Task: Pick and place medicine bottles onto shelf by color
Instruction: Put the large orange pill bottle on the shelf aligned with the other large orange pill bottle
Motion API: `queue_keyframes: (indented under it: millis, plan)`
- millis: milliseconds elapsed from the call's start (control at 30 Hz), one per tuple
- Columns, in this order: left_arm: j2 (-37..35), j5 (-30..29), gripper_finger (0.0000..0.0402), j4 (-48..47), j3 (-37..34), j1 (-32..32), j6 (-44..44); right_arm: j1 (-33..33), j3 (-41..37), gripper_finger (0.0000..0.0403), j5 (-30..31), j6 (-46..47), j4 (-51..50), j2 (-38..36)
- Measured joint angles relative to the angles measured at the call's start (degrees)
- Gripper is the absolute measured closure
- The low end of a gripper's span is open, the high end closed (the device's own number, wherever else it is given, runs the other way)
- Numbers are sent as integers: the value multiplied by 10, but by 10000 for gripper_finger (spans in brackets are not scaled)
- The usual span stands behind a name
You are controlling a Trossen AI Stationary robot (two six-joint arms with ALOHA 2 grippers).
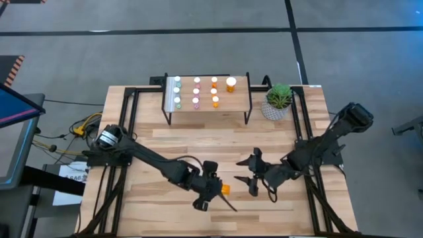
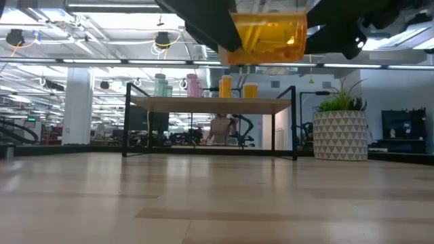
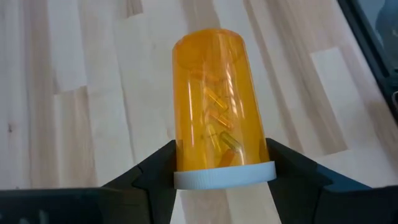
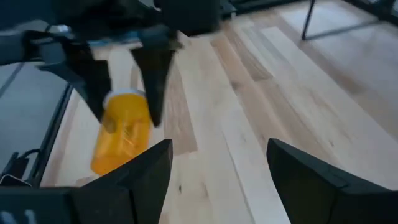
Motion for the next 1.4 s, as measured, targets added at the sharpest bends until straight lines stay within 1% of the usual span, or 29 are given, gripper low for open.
queue_keyframes:
  millis: [167, 300, 400, 500, 567, 733, 833, 1267, 1400]
  plan:
    - [0, 1, 209, -9, 0, 15, 5, -3, -32, 122, -10, -62, 90, -1]
    - [0, 7, 209, -14, -2, 17, -2, -3, -85, 122, -22, -63, 165, -1]
    - [-2, 11, 209, 5, -30, 16, -24, -3, -127, 122, -30, -63, 247, -2]
    - [-3, 11, 209, 24, -52, 16, -51, -5, -148, 122, -39, -67, 301, 2]
    - [-4, 11, 209, 33, -55, 19, -58, -9, -151, 122, -47, -68, 316, 6]
    - [-8, 11, 209, 43, -51, 26, -62, -24, -151, 122, -101, -92, 370, 30]
    - [-12, 11, 209, 45, -50, 32, -62, -24, -150, 122, -121, -100, 388, 43]
    - [-13, 9, 209, 69, -50, 48, -45, -26, -149, 122, -125, -100, 489, 125]
    - [-13, 9, 209, 69, -50, 49, -45, -31, -130, 121, -125, -100, 489, 155]
